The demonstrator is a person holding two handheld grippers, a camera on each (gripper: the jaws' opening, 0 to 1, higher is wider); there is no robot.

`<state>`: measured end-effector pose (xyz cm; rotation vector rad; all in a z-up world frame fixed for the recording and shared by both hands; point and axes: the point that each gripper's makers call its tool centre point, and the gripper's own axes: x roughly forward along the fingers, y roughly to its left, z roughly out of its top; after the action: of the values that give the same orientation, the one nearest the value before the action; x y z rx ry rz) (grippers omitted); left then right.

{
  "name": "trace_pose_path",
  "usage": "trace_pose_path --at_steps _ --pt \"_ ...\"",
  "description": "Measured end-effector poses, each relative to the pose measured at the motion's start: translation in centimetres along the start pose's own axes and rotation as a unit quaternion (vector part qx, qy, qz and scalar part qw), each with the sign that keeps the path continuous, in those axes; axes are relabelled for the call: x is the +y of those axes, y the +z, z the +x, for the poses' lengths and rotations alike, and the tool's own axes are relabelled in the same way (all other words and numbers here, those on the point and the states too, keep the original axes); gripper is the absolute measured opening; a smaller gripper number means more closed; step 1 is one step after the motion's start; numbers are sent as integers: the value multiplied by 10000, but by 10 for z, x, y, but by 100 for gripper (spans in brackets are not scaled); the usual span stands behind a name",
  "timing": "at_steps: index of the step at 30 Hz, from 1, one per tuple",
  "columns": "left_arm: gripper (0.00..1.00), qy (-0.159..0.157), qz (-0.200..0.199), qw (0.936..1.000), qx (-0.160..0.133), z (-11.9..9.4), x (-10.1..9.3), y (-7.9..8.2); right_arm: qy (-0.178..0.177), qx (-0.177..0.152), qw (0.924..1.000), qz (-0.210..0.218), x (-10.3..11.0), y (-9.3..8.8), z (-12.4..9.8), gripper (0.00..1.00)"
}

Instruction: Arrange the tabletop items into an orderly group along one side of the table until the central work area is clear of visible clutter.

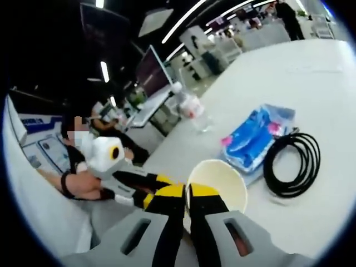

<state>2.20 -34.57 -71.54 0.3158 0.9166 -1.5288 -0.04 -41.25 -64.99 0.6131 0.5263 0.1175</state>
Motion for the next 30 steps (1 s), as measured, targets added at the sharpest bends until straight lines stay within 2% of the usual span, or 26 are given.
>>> trace_pose_path --at_steps 8,15,19,23,27,30 --pt "32 236 -317 9989 -247 -10 15 3 78 223 9987 -460 6 23 25 0" --pt "34 380 -367 9979 -376 -16 21 7 117 458 9955 -816 11 36 51 0" --pt "35 425 -418 9975 -385 -18 23 7 83 524 9935 -1004 9 50 69 0" --pt "36 427 -475 9972 -397 -17 24 8 -100 742 9880 -1348 -2 61 90 0" --pt "36 419 -460 9971 -433 -18 26 13 -179 804 9853 -1494 -8 73 108 0" --pt "36 403 -469 9970 -465 -19 27 15 -291 951 9804 -1698 -18 76 119 0"
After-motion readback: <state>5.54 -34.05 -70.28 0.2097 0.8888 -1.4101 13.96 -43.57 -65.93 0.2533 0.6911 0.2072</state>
